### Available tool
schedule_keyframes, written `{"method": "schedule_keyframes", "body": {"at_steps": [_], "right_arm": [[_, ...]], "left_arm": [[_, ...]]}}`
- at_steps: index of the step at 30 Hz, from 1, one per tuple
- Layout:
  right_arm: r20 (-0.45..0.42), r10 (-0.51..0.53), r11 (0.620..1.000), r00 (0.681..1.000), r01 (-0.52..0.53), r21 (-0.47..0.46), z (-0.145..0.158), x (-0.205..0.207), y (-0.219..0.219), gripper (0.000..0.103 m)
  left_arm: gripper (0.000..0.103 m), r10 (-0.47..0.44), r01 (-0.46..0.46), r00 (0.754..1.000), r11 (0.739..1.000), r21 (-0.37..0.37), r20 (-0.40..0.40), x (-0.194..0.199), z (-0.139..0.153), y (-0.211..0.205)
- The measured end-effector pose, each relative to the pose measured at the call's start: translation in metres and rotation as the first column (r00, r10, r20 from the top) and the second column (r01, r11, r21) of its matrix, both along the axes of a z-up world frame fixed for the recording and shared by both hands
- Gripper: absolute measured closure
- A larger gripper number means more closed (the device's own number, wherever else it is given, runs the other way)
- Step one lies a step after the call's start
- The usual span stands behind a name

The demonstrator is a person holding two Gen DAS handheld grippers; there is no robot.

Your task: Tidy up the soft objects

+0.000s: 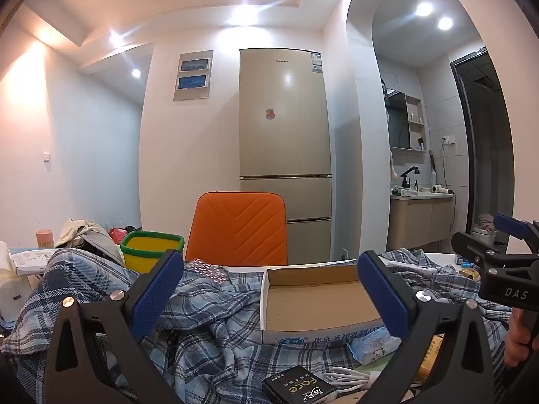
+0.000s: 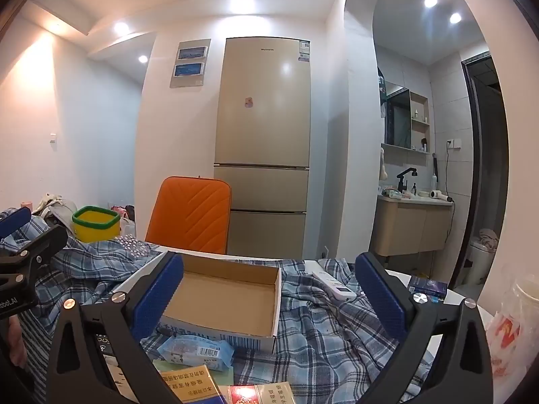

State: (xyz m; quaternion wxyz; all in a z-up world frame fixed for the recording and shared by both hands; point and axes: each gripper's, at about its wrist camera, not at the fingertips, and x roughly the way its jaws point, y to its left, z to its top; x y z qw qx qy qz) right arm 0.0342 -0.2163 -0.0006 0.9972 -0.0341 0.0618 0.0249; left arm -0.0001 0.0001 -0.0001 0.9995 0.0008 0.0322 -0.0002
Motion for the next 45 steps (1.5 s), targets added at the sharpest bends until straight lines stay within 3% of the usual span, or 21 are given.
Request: {"method": "schedule_keyframes", "body": {"at_steps": [45], "right_arm": [[-0.004,-0.001,1.000,1.000,0.001,-0.021,-0.0007,0.0013,0.0007,0.000]], "left_arm": [[0.000,0.006,-0.006,1.000,1.000,0.016,0.008,-0.0017,0.0012,-0.0007]]}}
